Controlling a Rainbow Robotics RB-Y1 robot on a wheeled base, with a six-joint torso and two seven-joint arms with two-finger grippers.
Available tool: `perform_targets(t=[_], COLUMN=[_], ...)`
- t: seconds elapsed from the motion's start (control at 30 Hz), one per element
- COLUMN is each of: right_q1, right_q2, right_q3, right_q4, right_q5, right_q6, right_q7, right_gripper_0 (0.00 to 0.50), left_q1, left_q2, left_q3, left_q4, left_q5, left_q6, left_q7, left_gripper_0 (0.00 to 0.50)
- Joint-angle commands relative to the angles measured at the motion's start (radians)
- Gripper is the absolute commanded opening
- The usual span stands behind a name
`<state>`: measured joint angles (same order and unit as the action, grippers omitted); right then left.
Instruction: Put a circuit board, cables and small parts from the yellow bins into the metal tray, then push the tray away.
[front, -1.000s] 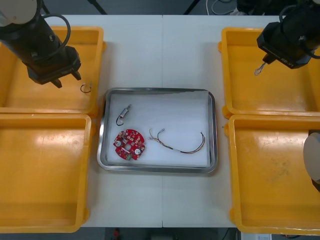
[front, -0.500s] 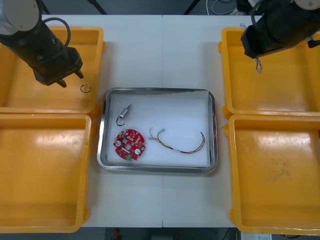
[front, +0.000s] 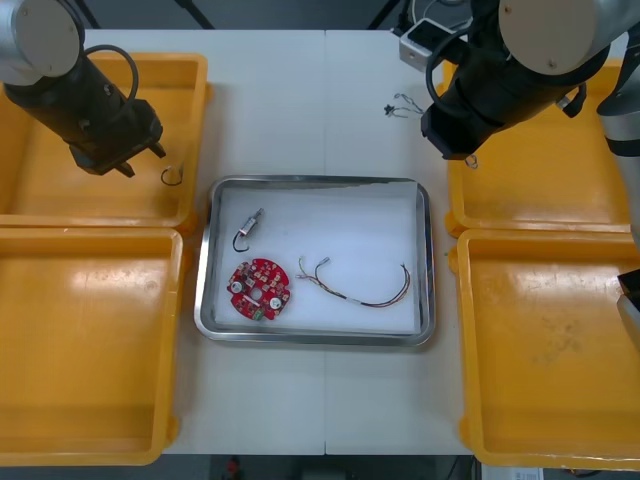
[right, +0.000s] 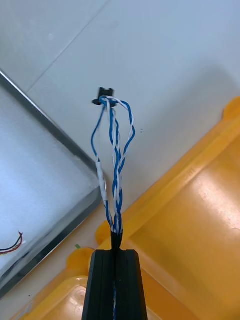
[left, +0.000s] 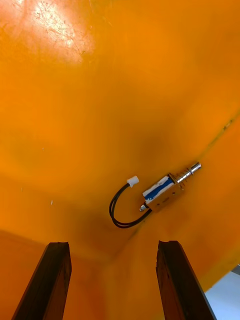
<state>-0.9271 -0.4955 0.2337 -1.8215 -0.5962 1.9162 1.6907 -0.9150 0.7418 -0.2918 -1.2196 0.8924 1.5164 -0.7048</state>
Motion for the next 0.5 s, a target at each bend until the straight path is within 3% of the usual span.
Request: perform_targets(t=[0.03, 0.27, 0.5], right_q1=[-0.026, 0.013, 0.12], right_q2=[0.037, 0.075, 0.078], right_q3=[0.065, 0.197, 0.285], right_q4=[-0.045, -0.055, -0.081], right_q5=[-0.007, 0.047, 0.099], right_q6=[0.004, 0.0, -0.148], right_q7=[0.126, 0.178, 0.294], right_gripper_0=[0.0, 0.0, 0.0], left_q1=[-0.05, -0.05, -0.05], left_q2=[0.008, -0.004, -0.019], left_q3=[-0.052, -0.063, -0.087], left_q4=[0.025, 0.069, 0.086], left_q5=[0.017, 0.045, 0.053], left_q6=[-0.045, -0.073, -0.108], left_q7=[0.013, 0.016, 0.027], left_gripper_0=[0.5, 0.5, 0.5])
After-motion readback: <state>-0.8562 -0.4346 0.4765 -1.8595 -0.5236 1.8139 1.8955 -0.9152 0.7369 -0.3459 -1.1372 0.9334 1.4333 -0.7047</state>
